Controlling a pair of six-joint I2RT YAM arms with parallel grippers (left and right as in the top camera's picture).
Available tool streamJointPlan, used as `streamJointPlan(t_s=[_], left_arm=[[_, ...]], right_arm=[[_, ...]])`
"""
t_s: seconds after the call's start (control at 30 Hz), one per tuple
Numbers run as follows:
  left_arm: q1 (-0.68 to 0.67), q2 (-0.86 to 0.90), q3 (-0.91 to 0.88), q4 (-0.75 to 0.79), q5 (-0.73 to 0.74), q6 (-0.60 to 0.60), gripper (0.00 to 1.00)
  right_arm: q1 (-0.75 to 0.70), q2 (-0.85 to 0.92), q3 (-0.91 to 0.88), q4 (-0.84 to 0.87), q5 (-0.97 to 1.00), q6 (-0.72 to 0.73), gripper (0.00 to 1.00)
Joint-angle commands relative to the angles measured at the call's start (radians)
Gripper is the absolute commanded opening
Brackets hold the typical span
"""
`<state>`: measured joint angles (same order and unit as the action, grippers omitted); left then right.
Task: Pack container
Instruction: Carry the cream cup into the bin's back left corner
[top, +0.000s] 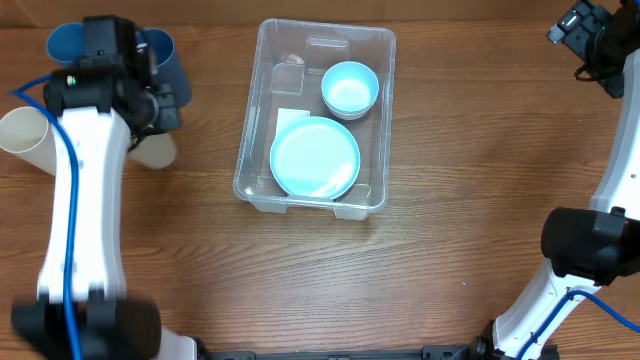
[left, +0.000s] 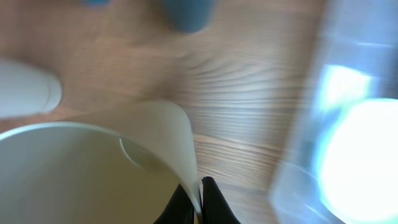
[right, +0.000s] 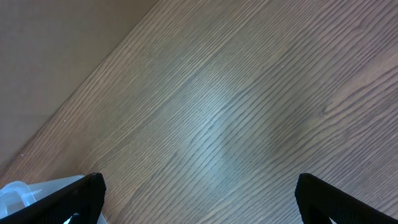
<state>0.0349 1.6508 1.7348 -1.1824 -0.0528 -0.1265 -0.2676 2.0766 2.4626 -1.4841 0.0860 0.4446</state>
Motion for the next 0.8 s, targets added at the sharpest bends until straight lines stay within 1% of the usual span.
streamJointPlan(t_s=[0.0,0.1,0.13,0.23,0.3,0.37,0.5,0.6,0.77], left_arm=[[-0.143,-0.173,0.03,0.011,0.011,0.046,0.04],[-0.267,-0.252,0.03,0.103,-0.05,0.064,0.04],[-0.304,-0.262,0.03,0.148,-0.051,0.091,0.04],[-0.382,-0.238,0.028,0.278,-0.051,0.159,0.04],[-0.417,-0.184,0.028,0.37,-0.056,0.195,0.04],[-0.422,-0.109,0.028,0.465,-0.061,0.199,0.04],[-0.422,0.029,0.028,0.6,-0.019,0.198,0.04],[-0.422,0.109,0.028,0.636,0.0,0.19,0.04],[-0.422,0.21,0.028,0.642,0.002,0.191,0.04]], right_arm=[[0.0,-0.023,0.018,0.005,0.009,0.003,1.0],[0.0,-0.023,0.018,0.005,0.009,0.003,1.0],[0.0,-0.023,0.018,0.005,0.009,0.003,1.0],[0.0,-0.023,0.018,0.005,0.009,0.003,1.0],[0.0,-0.023,0.018,0.005,0.009,0.003,1.0],[0.0,-0.023,0.018,0.005,0.009,0.003,1.0],[0.0,-0.023,0.018,0.005,0.009,0.003,1.0],[0.0,-0.023,0.018,0.005,0.009,0.003,1.0],[0.0,-0.023,0.018,0.005,0.009,0.003,1.0]])
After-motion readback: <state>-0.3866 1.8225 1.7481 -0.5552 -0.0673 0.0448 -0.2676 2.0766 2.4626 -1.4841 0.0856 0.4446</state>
